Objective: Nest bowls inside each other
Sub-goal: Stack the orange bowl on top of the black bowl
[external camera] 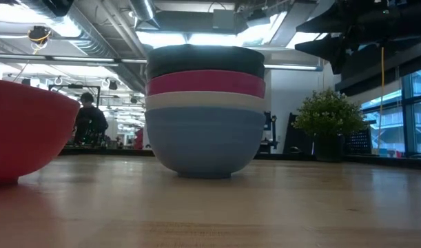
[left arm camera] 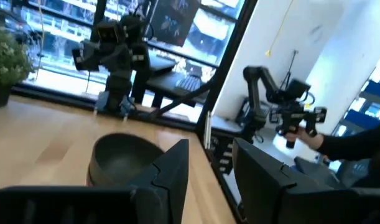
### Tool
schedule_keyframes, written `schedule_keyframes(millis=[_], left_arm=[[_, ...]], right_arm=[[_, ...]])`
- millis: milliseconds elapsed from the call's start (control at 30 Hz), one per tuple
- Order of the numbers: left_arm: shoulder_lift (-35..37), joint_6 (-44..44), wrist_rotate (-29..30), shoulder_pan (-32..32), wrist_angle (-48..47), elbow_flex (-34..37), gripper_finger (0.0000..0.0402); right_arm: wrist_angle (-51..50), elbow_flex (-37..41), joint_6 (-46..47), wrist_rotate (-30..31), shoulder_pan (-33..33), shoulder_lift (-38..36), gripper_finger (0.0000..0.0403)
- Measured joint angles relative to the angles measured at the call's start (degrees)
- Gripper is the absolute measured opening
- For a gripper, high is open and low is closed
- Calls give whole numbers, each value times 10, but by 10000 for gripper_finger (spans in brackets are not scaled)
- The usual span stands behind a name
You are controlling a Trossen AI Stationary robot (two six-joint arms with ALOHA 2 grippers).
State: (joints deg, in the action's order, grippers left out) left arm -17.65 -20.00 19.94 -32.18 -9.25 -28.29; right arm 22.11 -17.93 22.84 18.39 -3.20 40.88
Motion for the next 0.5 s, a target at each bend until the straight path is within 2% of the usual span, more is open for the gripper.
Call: schedule_keyframes(millis=[133,400,500], left_arm=[[13,-6,-3,0,22,1,118],[16,25,-73,0,37,1,118],[16,26,-79,0,37,1,119]], right_arm=[[0,0,4,0,0,0,200],[6,0,6,1,0,0,200],[9,0,10,1,0,0,200]])
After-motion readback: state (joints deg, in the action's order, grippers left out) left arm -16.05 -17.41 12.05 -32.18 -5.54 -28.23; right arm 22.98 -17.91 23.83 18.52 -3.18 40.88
